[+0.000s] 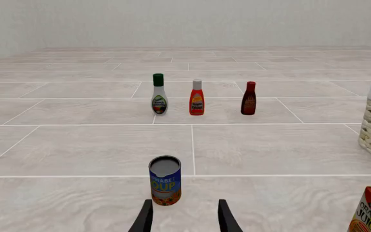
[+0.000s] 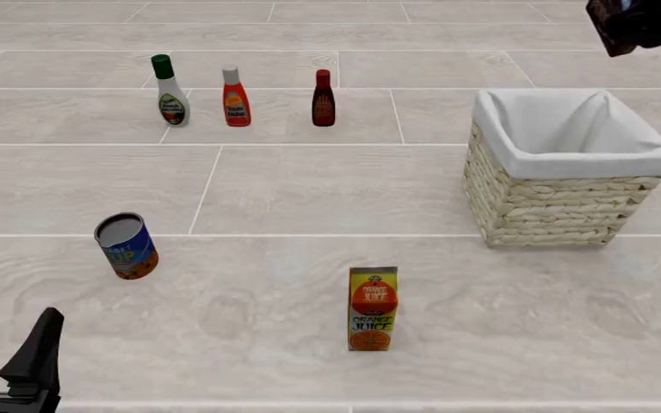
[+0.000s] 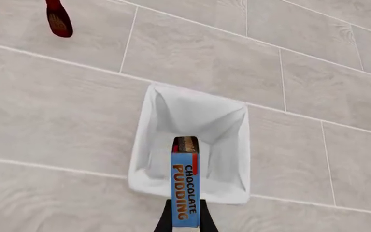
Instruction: Pick the chocolate pudding and place it in the basket.
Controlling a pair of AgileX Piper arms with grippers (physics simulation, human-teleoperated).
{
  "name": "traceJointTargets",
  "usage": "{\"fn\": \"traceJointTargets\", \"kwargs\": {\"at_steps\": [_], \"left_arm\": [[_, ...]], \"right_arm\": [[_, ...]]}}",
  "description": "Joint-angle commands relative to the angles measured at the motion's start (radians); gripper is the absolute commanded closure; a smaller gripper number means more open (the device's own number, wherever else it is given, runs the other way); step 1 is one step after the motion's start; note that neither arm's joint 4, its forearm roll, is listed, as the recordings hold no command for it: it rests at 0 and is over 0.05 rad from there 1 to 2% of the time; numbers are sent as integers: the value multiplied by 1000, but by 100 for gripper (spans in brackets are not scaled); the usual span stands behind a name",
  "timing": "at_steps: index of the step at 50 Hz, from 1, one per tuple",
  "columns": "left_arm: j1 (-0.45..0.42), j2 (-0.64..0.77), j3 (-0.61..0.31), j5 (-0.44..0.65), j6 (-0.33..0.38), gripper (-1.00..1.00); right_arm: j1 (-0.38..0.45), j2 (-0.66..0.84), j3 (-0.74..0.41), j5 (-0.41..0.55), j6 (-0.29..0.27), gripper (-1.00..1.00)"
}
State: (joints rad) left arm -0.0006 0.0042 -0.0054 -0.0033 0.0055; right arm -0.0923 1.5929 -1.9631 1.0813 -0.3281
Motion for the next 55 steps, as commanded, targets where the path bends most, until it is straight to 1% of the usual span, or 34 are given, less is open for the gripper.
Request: {"fn": "traceJointTargets", "kwargs": {"at_steps": [1, 12, 15, 19, 20, 22, 24, 26, 27, 29, 34, 41, 55], "left_arm": [[0, 0, 1, 0, -1, -100], [0, 0, 1, 0, -1, -100], [0, 0, 1, 0, -1, -100], [0, 0, 1, 0, 0, -100], [0, 0, 1, 0, -1, -100], [0, 0, 1, 0, 0, -100], [0, 0, 1, 0, 0, -100], [0, 0, 1, 0, 0, -100], [0, 0, 1, 0, -1, -100], [0, 0, 1, 0, -1, -100], [0, 0, 1, 0, -1, -100], [0, 0, 1, 0, -1, -100], [0, 1, 1, 0, -1, -100]], "right_arm": [[-7, 63, -65, 2, 13, 100], [0, 127, -146, 26, 21, 100], [0, 141, -160, 34, 13, 100], [0, 175, -199, 71, 6, 100], [-9, 176, -195, 69, -18, 100], [-9, 203, -239, 101, -6, 100], [-9, 203, -240, 101, -6, 100], [-12, 224, -251, 136, -19, 100], [-19, 228, -248, 138, -31, 100], [-19, 228, -248, 138, -31, 100], [-28, 236, -208, 138, -53, 100], [-51, 244, -182, 139, -82, 100], [-60, 258, -162, 139, -105, 100]]}}
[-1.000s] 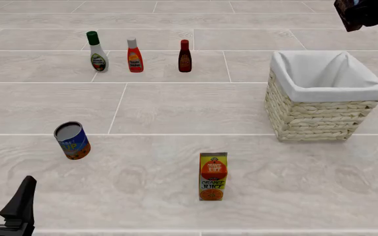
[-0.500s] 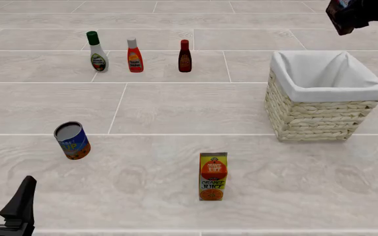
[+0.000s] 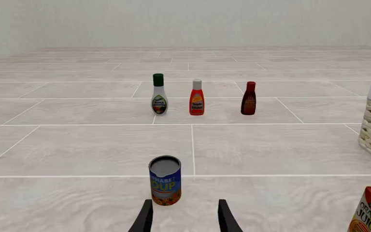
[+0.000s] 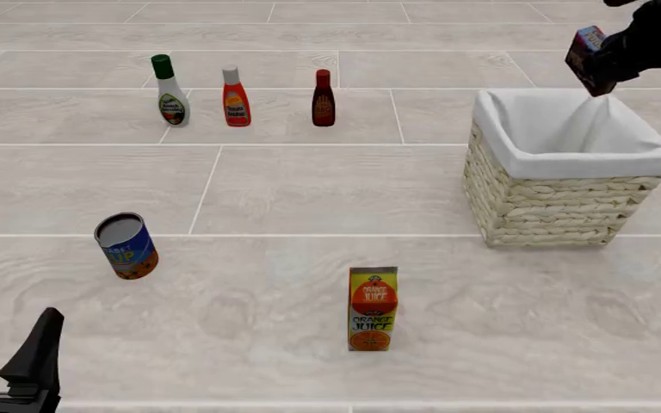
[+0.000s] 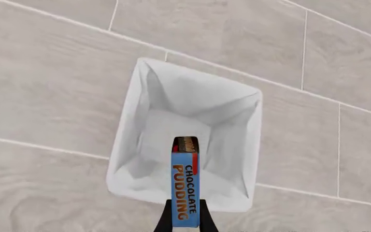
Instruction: Pick the chocolate pudding and place it in the basket.
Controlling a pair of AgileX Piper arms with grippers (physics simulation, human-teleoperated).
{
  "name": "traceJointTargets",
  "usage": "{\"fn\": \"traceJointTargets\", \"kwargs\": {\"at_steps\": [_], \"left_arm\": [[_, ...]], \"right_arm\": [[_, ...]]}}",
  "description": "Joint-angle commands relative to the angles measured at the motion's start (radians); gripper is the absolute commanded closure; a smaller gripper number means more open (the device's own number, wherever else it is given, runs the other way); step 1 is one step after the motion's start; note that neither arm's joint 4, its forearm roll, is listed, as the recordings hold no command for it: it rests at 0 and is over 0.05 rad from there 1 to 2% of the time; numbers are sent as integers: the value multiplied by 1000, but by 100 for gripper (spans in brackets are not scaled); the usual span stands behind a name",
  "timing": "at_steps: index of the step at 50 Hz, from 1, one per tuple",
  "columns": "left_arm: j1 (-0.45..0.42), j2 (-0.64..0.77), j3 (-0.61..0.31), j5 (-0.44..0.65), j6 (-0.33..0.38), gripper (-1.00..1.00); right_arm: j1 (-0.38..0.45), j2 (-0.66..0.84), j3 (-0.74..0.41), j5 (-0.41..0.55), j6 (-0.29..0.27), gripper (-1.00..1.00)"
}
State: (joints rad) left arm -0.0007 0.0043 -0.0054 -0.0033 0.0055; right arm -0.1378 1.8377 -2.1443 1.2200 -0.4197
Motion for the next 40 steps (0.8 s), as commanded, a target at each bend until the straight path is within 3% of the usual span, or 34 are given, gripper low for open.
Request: {"fn": "traceJointTargets", "kwargs": {"at_steps": [1, 40], "left_arm": [[0, 0, 1, 0, -1, -100], [0, 0, 1, 0, -1, -100]], "right_arm": [[-15, 15, 18, 0, -15, 100], [-26, 117, -73, 0, -36, 100]]}}
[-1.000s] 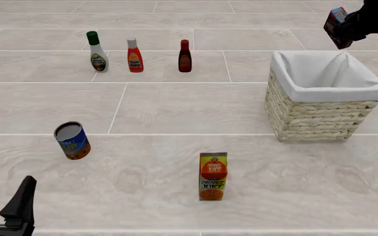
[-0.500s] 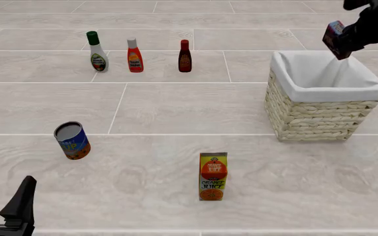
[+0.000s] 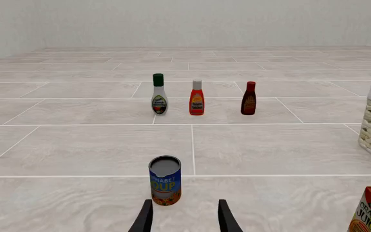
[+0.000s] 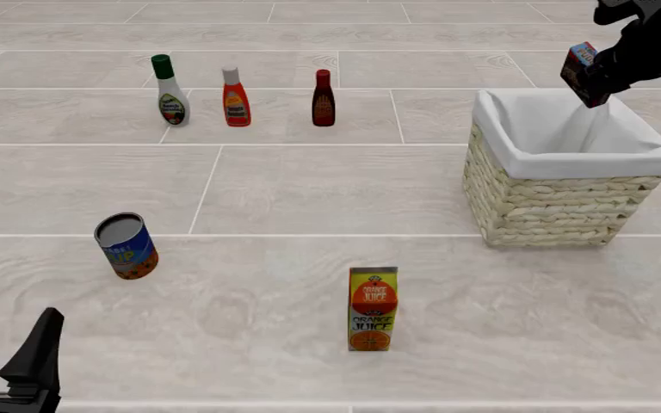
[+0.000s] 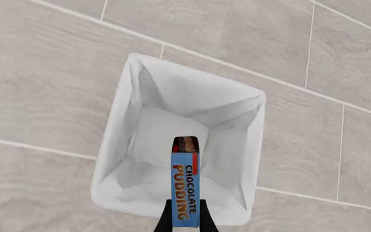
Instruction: Pick the chocolate pudding and place it in the basket.
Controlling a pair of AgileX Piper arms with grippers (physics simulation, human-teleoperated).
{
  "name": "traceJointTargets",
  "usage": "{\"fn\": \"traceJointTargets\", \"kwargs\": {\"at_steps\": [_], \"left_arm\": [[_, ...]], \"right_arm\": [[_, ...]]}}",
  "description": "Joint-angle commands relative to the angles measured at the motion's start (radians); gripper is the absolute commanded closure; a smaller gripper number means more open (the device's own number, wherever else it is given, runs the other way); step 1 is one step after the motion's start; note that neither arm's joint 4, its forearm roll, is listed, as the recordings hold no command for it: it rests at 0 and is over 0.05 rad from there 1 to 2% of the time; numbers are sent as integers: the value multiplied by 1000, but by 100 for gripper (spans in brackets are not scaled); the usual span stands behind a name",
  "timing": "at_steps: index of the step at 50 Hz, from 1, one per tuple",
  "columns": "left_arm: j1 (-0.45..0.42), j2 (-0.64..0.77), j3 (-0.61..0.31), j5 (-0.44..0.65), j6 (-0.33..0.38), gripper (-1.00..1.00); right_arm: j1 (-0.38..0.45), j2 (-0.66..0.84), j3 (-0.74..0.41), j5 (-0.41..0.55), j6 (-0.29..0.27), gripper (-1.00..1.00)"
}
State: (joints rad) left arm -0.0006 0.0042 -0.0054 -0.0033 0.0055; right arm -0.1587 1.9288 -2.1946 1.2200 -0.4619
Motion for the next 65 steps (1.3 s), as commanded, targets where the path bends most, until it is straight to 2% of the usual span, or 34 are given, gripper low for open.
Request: {"fn": "traceJointTargets", "kwargs": {"at_steps": [1, 35, 65], "left_arm": [[0, 0, 1, 0, -1, -100], [0, 0, 1, 0, -1, -100], [0, 0, 1, 0, 0, -100]], "right_arm": [[-5, 28, -25, 0, 6, 100], [-4, 135, -103, 0, 3, 100], [-5, 183, -100, 0, 2, 100]]}}
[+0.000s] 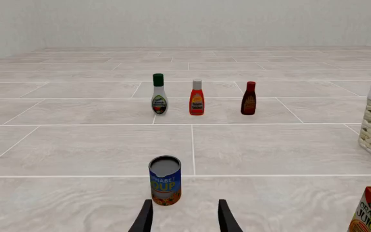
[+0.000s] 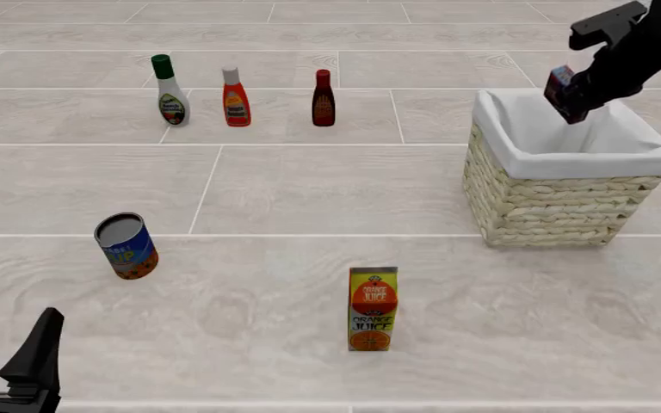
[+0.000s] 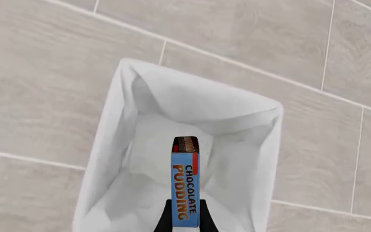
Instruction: Pick the chocolate pudding and place it in the basket.
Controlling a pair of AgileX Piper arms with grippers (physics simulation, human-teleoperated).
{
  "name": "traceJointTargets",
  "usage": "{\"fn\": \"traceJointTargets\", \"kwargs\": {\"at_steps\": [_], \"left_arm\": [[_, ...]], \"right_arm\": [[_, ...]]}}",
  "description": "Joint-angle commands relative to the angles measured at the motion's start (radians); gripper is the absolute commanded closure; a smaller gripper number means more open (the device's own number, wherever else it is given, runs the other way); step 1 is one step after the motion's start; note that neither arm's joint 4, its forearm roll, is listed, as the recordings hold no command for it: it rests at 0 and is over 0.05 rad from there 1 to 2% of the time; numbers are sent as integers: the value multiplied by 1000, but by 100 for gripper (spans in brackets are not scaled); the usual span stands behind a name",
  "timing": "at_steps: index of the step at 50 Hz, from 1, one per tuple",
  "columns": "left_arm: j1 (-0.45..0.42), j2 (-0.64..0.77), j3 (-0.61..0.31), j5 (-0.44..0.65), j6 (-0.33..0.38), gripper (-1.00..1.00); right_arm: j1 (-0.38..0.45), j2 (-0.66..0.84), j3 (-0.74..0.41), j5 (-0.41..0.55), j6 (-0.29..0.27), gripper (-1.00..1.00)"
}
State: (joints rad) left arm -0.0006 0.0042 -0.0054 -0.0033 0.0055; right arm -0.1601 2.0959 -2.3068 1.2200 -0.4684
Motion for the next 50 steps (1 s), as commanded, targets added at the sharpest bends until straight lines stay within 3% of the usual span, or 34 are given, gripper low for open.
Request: {"fn": "traceJointTargets", "kwargs": {"at_steps": [1, 50], "left_arm": [[0, 0, 1, 0, -1, -100], [0, 0, 1, 0, -1, -100]], "right_arm": [[-3, 17, 13, 0, 7, 100], [-12, 111, -29, 0, 1, 100]]}}
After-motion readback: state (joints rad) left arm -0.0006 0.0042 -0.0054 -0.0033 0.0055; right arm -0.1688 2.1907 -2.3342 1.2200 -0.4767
